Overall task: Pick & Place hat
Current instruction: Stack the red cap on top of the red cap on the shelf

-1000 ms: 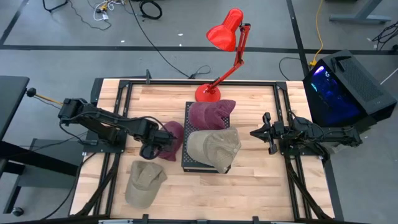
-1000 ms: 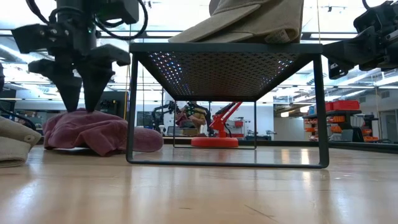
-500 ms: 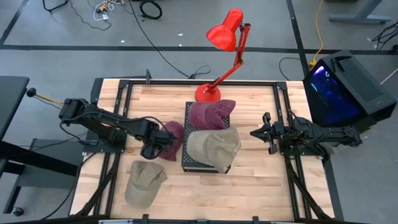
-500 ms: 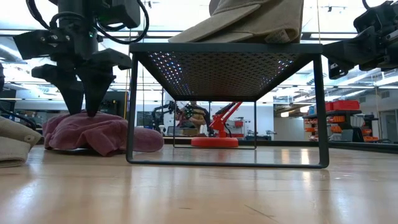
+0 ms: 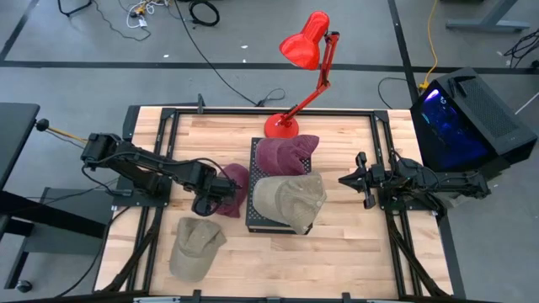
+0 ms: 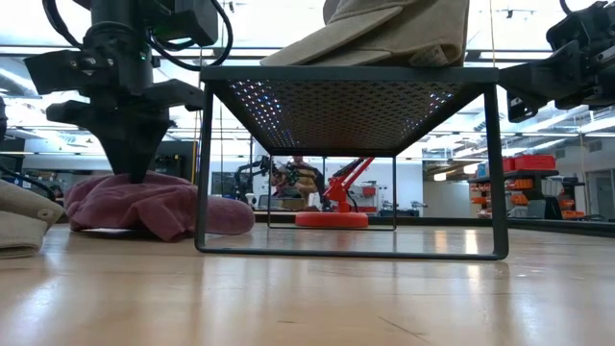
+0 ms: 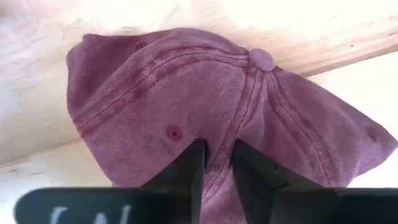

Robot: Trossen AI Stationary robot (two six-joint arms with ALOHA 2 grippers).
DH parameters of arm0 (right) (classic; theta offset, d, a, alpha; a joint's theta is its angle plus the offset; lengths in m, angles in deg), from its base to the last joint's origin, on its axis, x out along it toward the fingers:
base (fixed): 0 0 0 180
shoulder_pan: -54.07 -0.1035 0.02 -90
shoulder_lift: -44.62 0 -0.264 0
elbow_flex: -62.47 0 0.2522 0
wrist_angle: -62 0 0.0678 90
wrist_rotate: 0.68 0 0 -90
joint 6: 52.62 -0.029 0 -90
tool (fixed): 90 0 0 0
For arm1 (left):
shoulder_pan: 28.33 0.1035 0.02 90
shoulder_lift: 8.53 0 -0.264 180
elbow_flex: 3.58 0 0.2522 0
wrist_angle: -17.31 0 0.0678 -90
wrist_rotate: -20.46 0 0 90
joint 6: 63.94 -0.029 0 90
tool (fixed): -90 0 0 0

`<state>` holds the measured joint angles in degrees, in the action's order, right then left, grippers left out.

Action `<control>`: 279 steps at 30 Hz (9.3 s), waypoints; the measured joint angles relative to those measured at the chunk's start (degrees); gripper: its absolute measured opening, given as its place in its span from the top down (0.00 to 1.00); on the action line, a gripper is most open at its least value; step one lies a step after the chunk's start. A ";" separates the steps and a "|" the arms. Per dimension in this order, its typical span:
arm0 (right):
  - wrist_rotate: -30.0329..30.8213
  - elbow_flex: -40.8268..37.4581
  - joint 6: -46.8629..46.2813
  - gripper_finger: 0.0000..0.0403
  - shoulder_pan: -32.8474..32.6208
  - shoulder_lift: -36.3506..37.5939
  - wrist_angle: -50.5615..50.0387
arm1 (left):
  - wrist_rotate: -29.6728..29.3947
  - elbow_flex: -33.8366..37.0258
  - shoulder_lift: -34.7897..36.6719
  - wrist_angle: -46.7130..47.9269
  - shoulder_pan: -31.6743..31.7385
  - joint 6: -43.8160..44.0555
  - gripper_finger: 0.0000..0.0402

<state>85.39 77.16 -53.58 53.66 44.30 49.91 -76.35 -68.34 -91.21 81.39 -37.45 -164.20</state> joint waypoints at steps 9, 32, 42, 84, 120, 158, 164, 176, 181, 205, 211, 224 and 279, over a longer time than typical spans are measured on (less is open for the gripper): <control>0.00 0.00 0.00 0.93 -0.02 0.00 0.00 | 0.03 0.00 0.00 0.02 -0.09 3.87 0.93; 0.00 0.00 0.00 0.93 0.00 0.02 -0.04 | -3.63 -0.61 4.16 1.79 -2.38 13.31 0.98; 0.00 0.00 0.00 0.93 -0.02 0.02 -0.04 | -3.65 -6.95 7.89 7.08 -2.69 20.20 0.98; 0.00 0.00 0.00 0.93 0.00 0.02 -0.06 | -11.60 -33.13 11.56 23.00 -3.19 35.26 0.99; 0.00 0.00 0.00 0.93 -0.02 0.02 -0.04 | -19.28 -38.36 11.45 4.12 1.25 54.66 0.99; 0.00 0.00 0.00 0.93 0.00 -0.09 -0.17 | -18.49 -38.35 3.59 -13.41 9.45 65.36 0.99; -0.04 0.00 0.00 0.93 0.00 -0.09 -0.04 | -19.32 -38.38 1.16 -17.22 11.58 68.50 0.98; 0.00 0.00 0.00 0.93 -0.02 -0.13 -0.06 | -19.10 -38.42 -2.37 -20.89 12.55 72.42 0.98; 0.00 0.00 0.00 0.93 0.00 -0.15 -0.09 | -18.86 -38.36 -3.32 -21.76 12.55 74.24 0.98; 0.00 0.00 0.00 0.93 0.00 -0.15 -0.04 | -22.03 -38.36 -5.99 -32.01 12.55 77.20 0.98; 0.00 0.00 0.00 0.93 -0.02 -0.15 -0.04 | -22.08 -38.35 -5.95 -33.92 12.55 80.37 0.98; 0.00 0.00 0.00 0.93 -0.02 -0.15 -0.04 | -21.18 -38.36 -5.95 -33.39 12.09 86.83 0.98; 0.00 0.00 0.01 0.93 0.00 -0.13 -0.04 | -15.89 -38.34 -9.99 -24.27 11.13 93.50 0.98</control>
<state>85.39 77.16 -53.57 53.66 44.17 49.87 -92.24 -106.68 -101.20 57.12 -26.32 -70.70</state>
